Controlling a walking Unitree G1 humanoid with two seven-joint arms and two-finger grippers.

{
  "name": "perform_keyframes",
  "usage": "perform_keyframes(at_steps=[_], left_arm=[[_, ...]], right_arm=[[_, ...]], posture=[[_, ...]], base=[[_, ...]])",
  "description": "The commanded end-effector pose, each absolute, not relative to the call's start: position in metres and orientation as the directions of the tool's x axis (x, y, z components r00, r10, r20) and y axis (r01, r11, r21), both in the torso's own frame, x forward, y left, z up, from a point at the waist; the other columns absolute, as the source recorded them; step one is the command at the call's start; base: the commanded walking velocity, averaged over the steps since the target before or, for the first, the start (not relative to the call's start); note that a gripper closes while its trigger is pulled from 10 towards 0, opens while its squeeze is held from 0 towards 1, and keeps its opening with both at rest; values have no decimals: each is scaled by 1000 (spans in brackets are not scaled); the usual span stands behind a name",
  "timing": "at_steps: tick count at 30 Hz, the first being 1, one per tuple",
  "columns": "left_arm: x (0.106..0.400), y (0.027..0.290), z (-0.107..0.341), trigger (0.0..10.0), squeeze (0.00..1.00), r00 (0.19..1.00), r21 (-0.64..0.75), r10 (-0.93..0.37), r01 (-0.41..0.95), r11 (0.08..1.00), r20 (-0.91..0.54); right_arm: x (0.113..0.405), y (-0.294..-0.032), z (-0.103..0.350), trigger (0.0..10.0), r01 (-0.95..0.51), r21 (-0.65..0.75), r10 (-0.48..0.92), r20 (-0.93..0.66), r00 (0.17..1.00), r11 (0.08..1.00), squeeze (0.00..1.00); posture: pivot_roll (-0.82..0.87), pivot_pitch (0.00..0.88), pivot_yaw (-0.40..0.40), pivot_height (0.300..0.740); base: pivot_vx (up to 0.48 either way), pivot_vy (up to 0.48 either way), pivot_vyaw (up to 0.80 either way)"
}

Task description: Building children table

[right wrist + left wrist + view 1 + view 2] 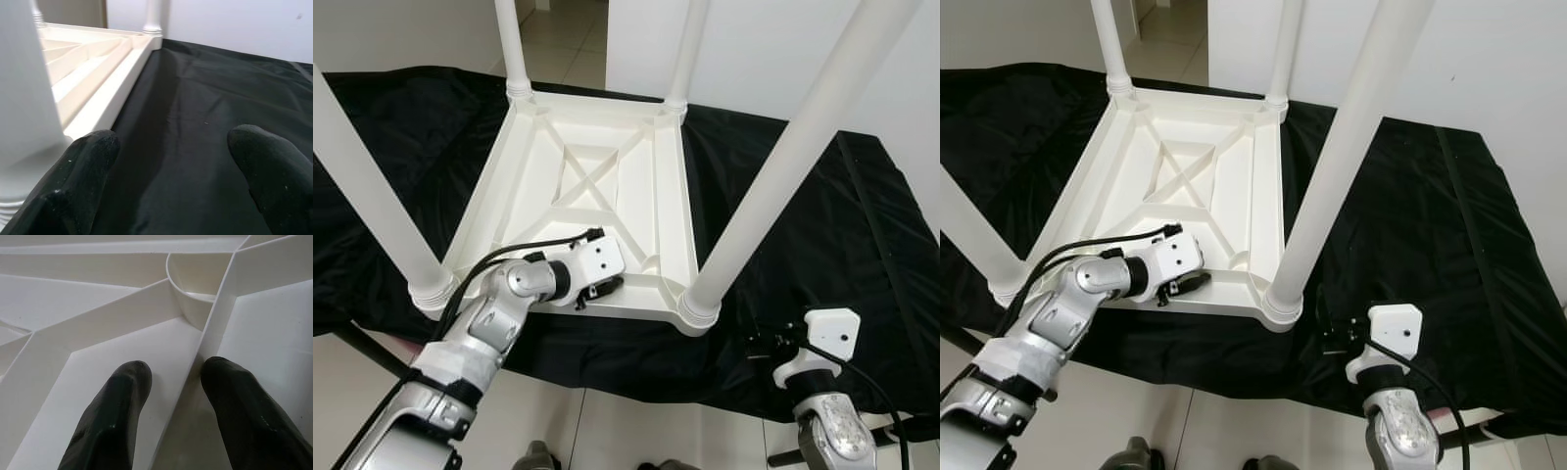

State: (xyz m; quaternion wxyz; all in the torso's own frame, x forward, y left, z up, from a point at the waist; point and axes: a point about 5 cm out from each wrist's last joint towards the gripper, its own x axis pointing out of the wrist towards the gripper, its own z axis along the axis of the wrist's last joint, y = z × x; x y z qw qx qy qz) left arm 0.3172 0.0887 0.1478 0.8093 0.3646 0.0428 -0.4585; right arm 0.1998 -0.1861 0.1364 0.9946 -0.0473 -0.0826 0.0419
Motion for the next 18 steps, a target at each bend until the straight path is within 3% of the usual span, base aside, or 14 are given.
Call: perform_keyframes(at_steps=[1,2,3,18], left_arm=[[318,91,148,10000,0,703,603,-643,664,442,-304],[309,85,149,10000,0,664,591,-685,693,413,-301],[303,81,150,10000,0,633,583,-715,714,389,-298],[280,72,172,10000,0,565,537,-791,754,379,-234]], right_arm=[[200,-180,138,10000,-151,-89,164,160,973,984,1000],[203,-175,138,10000,-216,-75,225,149,963,973,710],[205,-171,138,10000,-268,-60,274,142,951,962,16],[223,-169,146,10000,-560,-74,565,87,821,825,0]], posture=[[88,92,-43,740],[93,90,-43,740],[96,90,-44,740],[140,81,-64,740]], base=[[0,0,0],[0,0,0],[0,0,0],[0,0,0]])
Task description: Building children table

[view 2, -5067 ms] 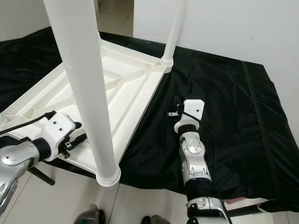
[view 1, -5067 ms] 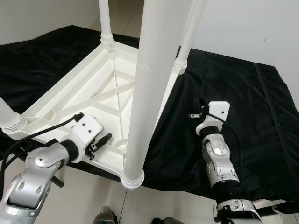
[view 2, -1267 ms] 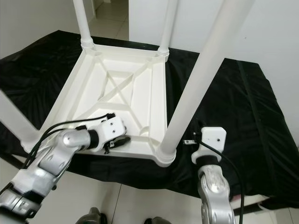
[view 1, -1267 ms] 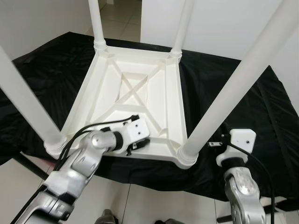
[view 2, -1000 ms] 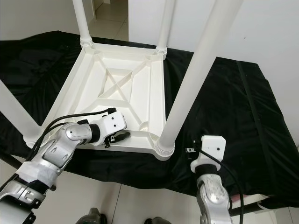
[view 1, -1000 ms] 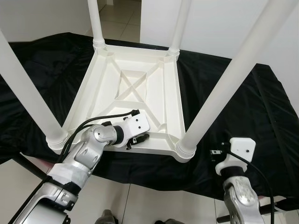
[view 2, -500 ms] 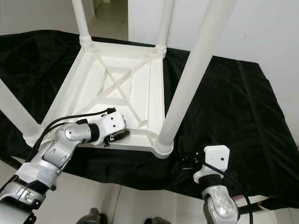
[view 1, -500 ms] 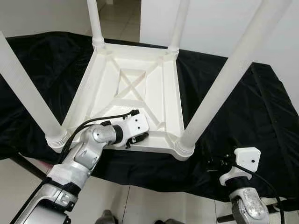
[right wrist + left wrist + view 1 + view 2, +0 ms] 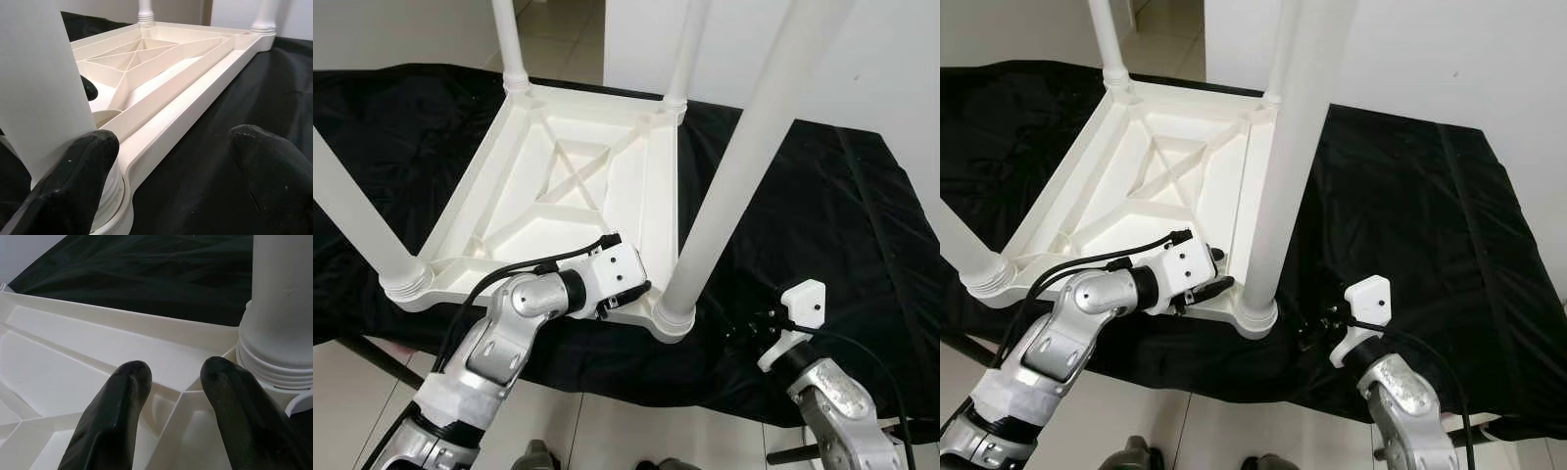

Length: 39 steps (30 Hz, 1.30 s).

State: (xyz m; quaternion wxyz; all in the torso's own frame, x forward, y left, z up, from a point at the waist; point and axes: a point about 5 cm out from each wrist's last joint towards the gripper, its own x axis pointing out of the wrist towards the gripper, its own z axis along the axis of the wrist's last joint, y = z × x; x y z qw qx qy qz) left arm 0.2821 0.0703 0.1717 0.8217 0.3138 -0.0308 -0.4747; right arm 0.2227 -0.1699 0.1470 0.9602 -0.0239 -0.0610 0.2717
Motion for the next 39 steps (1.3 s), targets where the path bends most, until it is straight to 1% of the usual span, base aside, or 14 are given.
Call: perform_keyframes(at_steps=[1,2,5,6,9,14,17,18,19,21,22,24,28,39], left_arm=[[280,72,172,10000,0,565,537,-791,754,379,-234],[278,74,172,10000,0,581,532,-780,747,397,-232],[277,76,171,10000,0,589,529,-774,744,407,-233],[277,80,171,10000,0,599,525,-766,741,419,-234],[277,81,171,10000,0,602,523,-763,740,423,-235],[274,87,173,10000,0,608,507,-754,744,434,-248],[274,87,173,10000,0,607,504,-754,747,435,-249],[271,90,173,10000,0,597,493,-759,758,428,-258],[271,90,173,10000,0,597,493,-759,758,428,-258],[265,96,173,10000,0,582,474,-765,774,419,-275],[265,96,173,10000,0,582,474,-765,774,419,-275],[263,104,173,10000,0,588,468,-754,776,424,-292],[259,110,174,10000,0,596,455,-744,776,437,-302],[253,111,175,10000,0,599,426,-741,781,457,-303]], right_arm=[[223,-169,146,10000,-560,-74,565,87,821,825,0],[225,-181,146,10000,-591,-71,595,48,802,803,0],[227,-187,147,10000,-593,-72,597,42,801,802,0],[230,-196,150,10000,-599,-55,602,35,798,799,0],[230,-200,151,10000,-609,-48,610,30,792,792,0],[226,-206,159,10000,-688,-88,691,13,723,721,0],[226,-206,159,10000,-694,-88,697,11,717,715,0],[224,-203,160,10000,-734,-98,737,-5,676,672,0],[224,-203,160,10000,-734,-98,737,-5,676,672,0],[220,-198,161,10000,-802,-94,802,-43,596,591,0],[220,-198,161,10000,-802,-94,802,-43,596,591,0],[219,-194,161,10000,-845,-93,844,-65,533,527,0],[221,-189,162,10000,-884,-95,882,-79,464,457,0],[242,-170,161,10000,-894,-147,899,-52,434,423,0]], posture=[[140,81,-64,740],[145,82,-69,740],[146,82,-69,740],[145,81,-66,740],[143,81,-62,740],[134,78,-48,740],[134,78,-48,740],[131,75,-33,740],[131,75,-33,740],[137,76,-35,740],[137,76,-35,740],[149,77,-38,740],[161,76,-42,740],[191,73,-66,740]], base=[[0,0,0],[0,0,0],[0,0,0],[0,0,0],[0,0,0],[0,0,0],[0,0,0],[0,0,0],[0,0,0],[0,0,0],[0,0,0],[0,0,0],[0,0,0],[0,0,0]])
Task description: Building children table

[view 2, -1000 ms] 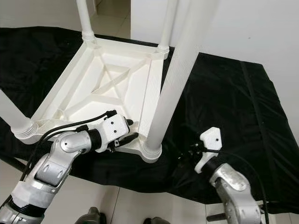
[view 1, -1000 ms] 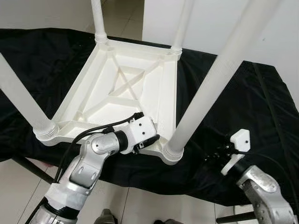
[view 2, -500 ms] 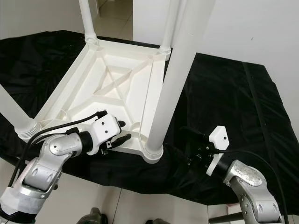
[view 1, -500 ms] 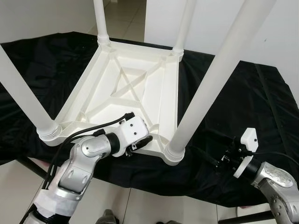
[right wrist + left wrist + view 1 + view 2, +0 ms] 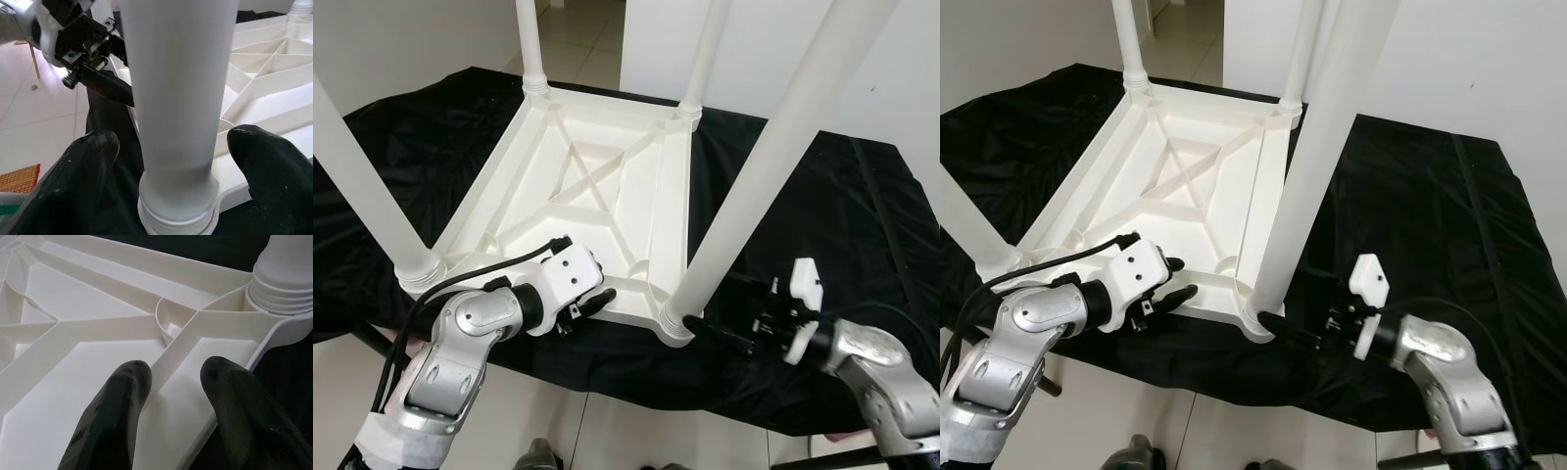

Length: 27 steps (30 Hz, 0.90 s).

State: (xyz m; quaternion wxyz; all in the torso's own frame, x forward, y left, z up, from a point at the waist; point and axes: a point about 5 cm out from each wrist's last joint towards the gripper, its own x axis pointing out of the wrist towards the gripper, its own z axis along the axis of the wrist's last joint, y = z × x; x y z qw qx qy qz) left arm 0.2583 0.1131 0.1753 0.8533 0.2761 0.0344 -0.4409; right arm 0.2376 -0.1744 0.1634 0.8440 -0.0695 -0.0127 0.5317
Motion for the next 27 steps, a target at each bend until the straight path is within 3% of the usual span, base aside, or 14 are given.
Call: perform_keyframes(at_steps=[1,7,8,9,10,11,12,13,14,19,25,27], left_arm=[[251,110,175,10000,0,594,411,-746,787,460,-303],[247,108,171,10000,0,586,347,-755,802,487,-295],[246,105,170,10000,0,583,305,-764,807,506,-275],[245,102,169,10000,0,584,267,-770,808,524,-257],[245,102,169,10000,0,584,267,-770,808,524,-257],[244,99,166,10000,0,588,245,-768,807,537,-253],[243,96,165,10000,0,592,230,-766,805,547,-250],[243,96,165,10000,0,592,230,-766,805,547,-250],[243,94,164,10000,0,600,218,-762,799,560,-243],[246,87,166,10000,0,645,181,-737,764,619,-202],[249,85,168,10000,0,663,173,-726,749,640,-182],[253,84,169,10000,0,664,142,-731,747,649,-154]], right_arm=[[246,-166,159,10000,-891,-150,897,-43,440,429,0],[255,-155,151,10000,-883,-128,889,-20,458,452,0],[258,-154,149,9294,-877,-118,882,-15,471,467,0],[261,-154,148,7569,-868,-115,873,-9,488,484,0],[261,-154,148,7569,-868,-115,873,-9,488,484,0],[264,-154,148,3255,-857,-99,862,3,507,505,0],[267,-155,149,1412,-842,-92,846,15,533,532,0],[267,-155,149,1412,-842,-92,846,15,533,532,0],[270,-156,149,0,-830,-86,834,24,551,551,0],[279,-165,148,0,-762,-83,767,56,640,642,0],[280,-168,146,0,-741,-69,744,58,666,668,0],[281,-170,144,0,-699,-59,701,58,710,713,0]], posture=[[195,73,-67,740],[199,72,-75,740],[197,70,-80,740],[196,69,-81,740],[196,69,-81,740],[196,65,-83,740],[195,66,-83,740],[195,66,-83,740],[192,63,-82,740],[184,62,-84,740],[176,63,-88,740],[155,73,-99,740]], base=[[0,0,0],[0,0,0],[0,0,0],[0,0,0],[0,0,0],[0,0,0],[0,0,0],[0,0,0],[0,0,0],[0,0,0],[0,0,0],[0,0,0]])
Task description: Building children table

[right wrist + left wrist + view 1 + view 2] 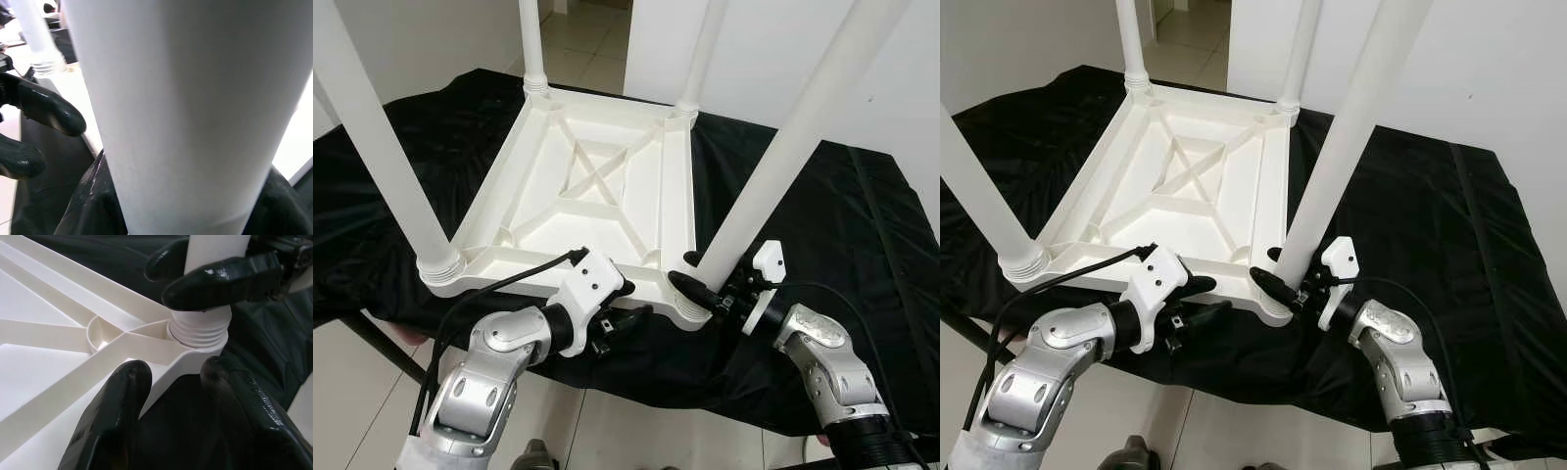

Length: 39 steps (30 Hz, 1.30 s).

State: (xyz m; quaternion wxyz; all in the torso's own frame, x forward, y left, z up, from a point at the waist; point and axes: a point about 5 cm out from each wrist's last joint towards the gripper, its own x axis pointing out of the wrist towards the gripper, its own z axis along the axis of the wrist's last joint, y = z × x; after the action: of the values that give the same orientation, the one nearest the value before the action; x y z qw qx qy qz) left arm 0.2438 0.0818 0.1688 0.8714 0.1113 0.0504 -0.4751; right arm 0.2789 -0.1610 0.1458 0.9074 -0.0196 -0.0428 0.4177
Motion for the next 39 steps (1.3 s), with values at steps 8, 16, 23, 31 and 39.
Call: perform_keyframes(at_steps=[8,16,23,31,39], left_arm=[[262,82,165,10000,0,688,110,-710,726,679,-151],[272,82,168,10000,0,748,53,-651,661,749,-126],[264,73,162,10000,0,707,57,-693,704,708,-140],[265,71,157,10000,0,675,95,-724,737,669,-141],[269,73,163,10000,0,681,37,-723,730,682,-114]], right_arm=[[283,-167,137,0,-578,-38,579,12,815,815,0],[277,-149,129,0,-389,-22,389,9,921,921,0],[279,-138,128,0,-185,-6,185,16,983,983,0],[288,-139,131,10000,16,-16,-16,7,1000,1000,0],[293,-144,140,10000,-64,11,63,59,996,998,667]], posture=[[123,79,-95,740],[108,67,-73,740],[105,54,-63,740],[95,43,-64,740],[101,45,-52,740]], base=[[0,0,0],[0,0,0],[0,0,0],[0,0,0],[0,0,0]])
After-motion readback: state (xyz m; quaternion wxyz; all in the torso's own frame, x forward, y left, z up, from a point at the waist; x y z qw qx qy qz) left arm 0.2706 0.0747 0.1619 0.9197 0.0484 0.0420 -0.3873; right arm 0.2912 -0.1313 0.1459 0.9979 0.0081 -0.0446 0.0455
